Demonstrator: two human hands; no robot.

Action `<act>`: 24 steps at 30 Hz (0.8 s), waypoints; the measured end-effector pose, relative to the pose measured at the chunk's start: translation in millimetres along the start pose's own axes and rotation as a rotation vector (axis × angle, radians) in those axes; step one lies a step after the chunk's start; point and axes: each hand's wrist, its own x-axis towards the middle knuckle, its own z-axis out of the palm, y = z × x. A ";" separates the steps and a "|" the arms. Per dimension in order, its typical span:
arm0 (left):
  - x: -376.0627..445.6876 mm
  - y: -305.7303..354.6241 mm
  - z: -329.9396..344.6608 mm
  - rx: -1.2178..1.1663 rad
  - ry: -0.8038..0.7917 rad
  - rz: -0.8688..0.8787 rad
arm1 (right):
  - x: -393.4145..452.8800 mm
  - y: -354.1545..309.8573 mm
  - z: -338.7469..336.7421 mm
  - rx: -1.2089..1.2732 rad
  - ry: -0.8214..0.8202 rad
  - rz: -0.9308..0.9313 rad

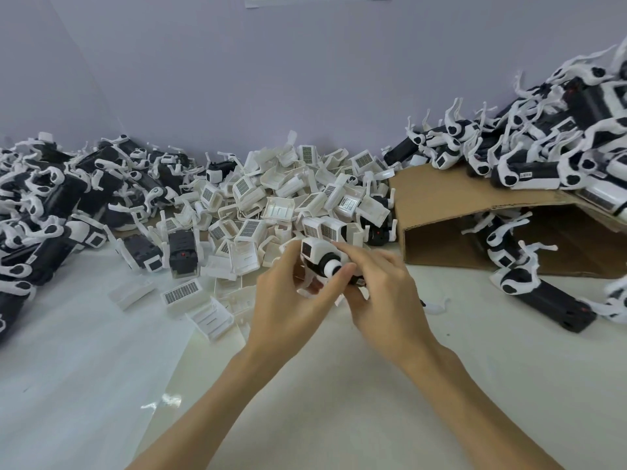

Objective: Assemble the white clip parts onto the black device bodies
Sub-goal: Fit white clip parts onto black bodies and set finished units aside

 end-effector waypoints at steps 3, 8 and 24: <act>-0.6 0.8 -2.1 0.025 0.030 0.046 | -1.5 -0.7 2.3 0.037 -0.056 0.021; -0.6 -1.7 -5.0 0.105 0.037 0.112 | -2.9 7.1 5.2 0.106 -0.186 0.055; 2.2 -0.9 -8.3 0.023 -0.083 0.024 | 0.6 13.4 -3.8 0.105 -0.211 0.037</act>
